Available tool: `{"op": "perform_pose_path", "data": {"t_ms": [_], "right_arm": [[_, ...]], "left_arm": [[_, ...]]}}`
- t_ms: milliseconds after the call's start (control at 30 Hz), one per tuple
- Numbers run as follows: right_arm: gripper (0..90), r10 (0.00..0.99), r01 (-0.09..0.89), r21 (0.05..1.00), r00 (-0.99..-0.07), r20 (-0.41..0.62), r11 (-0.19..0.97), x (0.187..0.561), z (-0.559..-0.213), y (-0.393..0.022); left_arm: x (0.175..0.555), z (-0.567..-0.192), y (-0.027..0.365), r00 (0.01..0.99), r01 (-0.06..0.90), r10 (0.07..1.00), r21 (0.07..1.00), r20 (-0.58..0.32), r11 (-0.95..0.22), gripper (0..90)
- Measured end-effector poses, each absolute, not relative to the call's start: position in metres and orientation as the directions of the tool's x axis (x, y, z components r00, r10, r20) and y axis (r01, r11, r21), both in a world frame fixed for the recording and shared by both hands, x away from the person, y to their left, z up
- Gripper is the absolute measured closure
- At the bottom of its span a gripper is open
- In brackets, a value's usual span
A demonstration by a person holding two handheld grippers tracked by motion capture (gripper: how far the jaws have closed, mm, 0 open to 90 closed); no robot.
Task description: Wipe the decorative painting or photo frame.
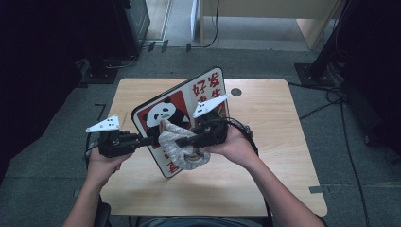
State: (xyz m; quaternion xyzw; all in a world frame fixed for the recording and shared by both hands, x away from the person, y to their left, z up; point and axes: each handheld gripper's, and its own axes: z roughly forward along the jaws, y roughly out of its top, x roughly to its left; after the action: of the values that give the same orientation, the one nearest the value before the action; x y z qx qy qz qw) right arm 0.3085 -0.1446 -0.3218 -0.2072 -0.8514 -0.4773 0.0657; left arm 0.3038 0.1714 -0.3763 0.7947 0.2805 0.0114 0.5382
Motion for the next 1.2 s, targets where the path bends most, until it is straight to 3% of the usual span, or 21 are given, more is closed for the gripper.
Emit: {"op": "perform_pose_path", "data": {"t_ms": [433,1200], "right_arm": [[73.5,0.313,0.41,0.79,-0.905,0.289,0.455,0.322,-0.276,-0.14],[74.4,0.332,0.362,0.815,-0.917,0.222,0.453,0.357,-0.19,-0.092]], "left_arm": [[0.302,-0.375,0.17,0.831,0.442,0.478,0.859,-0.285,-0.257,77.3],[0.302,-0.375,0.171,0.827,0.442,0.488,0.858,-0.279,-0.26,77.8]]}}
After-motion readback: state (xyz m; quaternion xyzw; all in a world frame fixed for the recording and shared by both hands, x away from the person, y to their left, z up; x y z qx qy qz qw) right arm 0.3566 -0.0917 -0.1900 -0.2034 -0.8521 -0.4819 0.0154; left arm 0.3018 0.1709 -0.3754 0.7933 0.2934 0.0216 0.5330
